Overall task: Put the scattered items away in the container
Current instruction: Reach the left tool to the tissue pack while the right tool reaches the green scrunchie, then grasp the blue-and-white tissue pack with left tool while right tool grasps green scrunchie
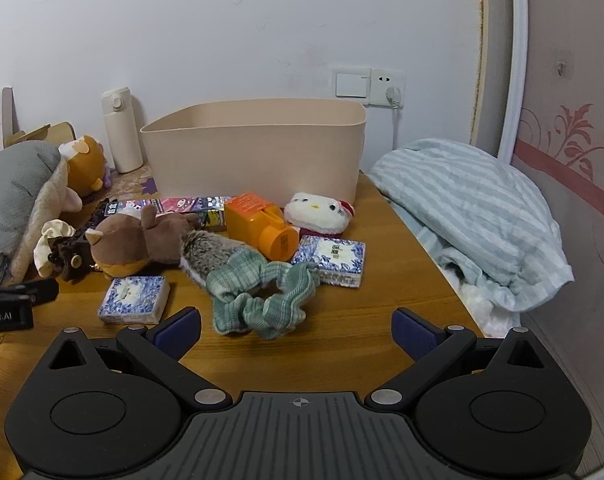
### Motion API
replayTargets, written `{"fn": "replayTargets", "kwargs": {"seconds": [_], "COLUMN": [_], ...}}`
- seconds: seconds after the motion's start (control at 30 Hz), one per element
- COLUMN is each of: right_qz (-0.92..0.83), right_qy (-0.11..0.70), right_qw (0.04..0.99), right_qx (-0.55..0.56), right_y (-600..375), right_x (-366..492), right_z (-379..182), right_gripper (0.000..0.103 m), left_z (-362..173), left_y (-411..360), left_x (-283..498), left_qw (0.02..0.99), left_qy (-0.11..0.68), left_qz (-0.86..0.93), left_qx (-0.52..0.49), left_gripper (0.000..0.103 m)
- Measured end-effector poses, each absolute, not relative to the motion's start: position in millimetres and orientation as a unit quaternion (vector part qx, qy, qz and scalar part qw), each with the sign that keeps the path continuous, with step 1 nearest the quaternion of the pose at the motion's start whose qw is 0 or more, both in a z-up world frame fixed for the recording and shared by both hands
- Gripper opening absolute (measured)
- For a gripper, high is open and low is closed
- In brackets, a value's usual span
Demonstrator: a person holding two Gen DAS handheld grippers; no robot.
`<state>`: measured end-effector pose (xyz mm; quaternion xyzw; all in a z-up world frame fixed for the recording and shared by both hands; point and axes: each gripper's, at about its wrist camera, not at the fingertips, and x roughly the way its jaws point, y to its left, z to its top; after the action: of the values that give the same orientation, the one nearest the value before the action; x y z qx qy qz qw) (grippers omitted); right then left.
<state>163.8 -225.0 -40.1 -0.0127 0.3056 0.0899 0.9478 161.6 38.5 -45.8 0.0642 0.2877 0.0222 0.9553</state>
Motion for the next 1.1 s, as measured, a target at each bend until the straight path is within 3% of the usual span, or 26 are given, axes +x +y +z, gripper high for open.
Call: {"fn": "replayTargets", "kwargs": {"seconds": [0.17, 0.4, 1.1], "right_qz": [0.094, 0.097, 0.1], "right_qy": [0.305, 0.322, 0.343], "right_qw": [0.948, 0.942, 0.934], "right_qx": [-0.019, -0.006, 0.0], "right_y": [-224.5, -230.0, -232.8], "right_x": [179.1, 202.7, 226.5], "right_z": [-46.5, -56.9, -67.6], "right_gripper": [0.102, 0.091, 0.072], "left_z": [-52.3, -62.6, -83.2], "left_y": [43.5, 38.4, -12.8], "left_x": [177.9, 187.1, 219.8], "left_qw": [0.955, 0.952, 0.925], "left_qy": [0.289, 0.301, 0.366], "left_qz": [-0.003, -0.04, -0.089], "left_qx": [0.064, 0.042, -0.037], "left_gripper": [0.103, 0.103, 0.103]}}
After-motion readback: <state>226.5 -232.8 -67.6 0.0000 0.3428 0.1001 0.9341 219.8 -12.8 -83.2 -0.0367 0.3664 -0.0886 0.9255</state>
